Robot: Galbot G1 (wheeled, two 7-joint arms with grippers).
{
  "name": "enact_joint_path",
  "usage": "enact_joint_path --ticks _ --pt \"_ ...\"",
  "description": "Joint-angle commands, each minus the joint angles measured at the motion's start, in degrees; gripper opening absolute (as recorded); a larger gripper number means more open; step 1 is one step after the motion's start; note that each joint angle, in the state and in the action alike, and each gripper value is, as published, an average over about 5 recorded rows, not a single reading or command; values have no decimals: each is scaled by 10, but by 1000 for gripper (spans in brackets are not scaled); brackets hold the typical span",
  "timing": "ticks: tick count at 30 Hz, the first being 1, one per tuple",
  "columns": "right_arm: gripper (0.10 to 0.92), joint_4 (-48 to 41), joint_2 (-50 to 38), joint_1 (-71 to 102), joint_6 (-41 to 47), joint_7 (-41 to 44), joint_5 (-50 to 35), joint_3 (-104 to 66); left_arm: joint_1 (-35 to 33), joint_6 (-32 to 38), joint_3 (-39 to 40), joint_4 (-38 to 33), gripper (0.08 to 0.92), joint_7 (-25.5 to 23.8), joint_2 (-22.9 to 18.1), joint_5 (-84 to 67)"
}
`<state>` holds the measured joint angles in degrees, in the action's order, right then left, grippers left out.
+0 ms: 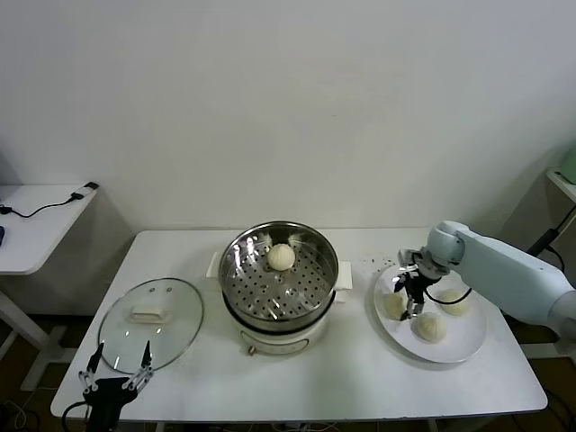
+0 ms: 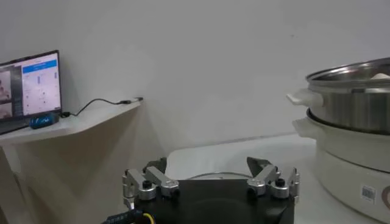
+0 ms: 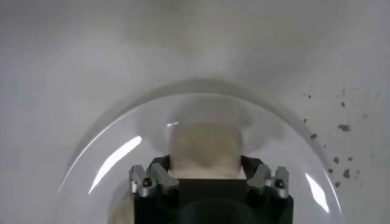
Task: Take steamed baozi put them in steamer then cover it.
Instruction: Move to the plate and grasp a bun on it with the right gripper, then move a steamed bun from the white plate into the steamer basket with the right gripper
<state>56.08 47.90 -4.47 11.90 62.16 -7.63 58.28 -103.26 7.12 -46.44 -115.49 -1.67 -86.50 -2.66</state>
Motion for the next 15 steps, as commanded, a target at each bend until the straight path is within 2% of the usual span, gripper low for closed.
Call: enact_joint_path --ticks 1,7,15 --pt "690 -8 6 1 -1 0 -3 -2 -1 1 0 0 823 0 1 0" --pt "679 15 -10 -64 7 -3 -55 34 -6 2 -1 -2 823 0 2 -2" --pt "679 26 17 -326 12 -2 -239 218 -11 2 8 -11 823 0 3 -1"
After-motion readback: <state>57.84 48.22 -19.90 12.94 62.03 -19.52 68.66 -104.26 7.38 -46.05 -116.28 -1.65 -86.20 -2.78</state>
